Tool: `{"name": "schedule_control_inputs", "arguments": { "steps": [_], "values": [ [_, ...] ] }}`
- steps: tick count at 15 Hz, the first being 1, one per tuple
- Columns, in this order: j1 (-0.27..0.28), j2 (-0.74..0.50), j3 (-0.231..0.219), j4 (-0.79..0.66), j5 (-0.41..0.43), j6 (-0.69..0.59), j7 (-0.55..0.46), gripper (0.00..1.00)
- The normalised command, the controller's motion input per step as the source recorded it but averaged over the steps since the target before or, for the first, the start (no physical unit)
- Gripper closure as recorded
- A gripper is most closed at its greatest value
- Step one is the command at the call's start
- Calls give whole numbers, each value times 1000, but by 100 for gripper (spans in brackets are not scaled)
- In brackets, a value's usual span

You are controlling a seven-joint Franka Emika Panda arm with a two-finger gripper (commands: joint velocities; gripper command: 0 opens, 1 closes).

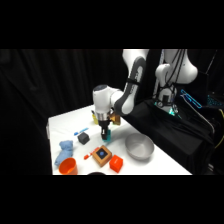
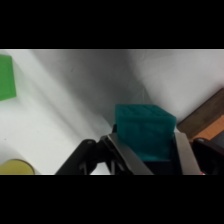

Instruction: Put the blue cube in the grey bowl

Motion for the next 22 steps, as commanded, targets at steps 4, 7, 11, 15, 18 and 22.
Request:
{"name": "schedule_control_inputs", "arguments": {
  "steps": [4, 7, 11, 15, 18, 22],
  "values": [
    [166, -521, -111, -262, -271, -303, 125, 70],
    [69, -542, 21, -275, -237, -261, 116, 70],
    [9, -523, 142, -325, -154, -159, 79, 70],
    [-10, -441, 193, -316, -81, -86, 38, 70],
    [11, -403, 196, -310, -24, -58, 8, 70],
    [43, -336, 178, -272, 43, -19, -27, 70]
  ]
}}
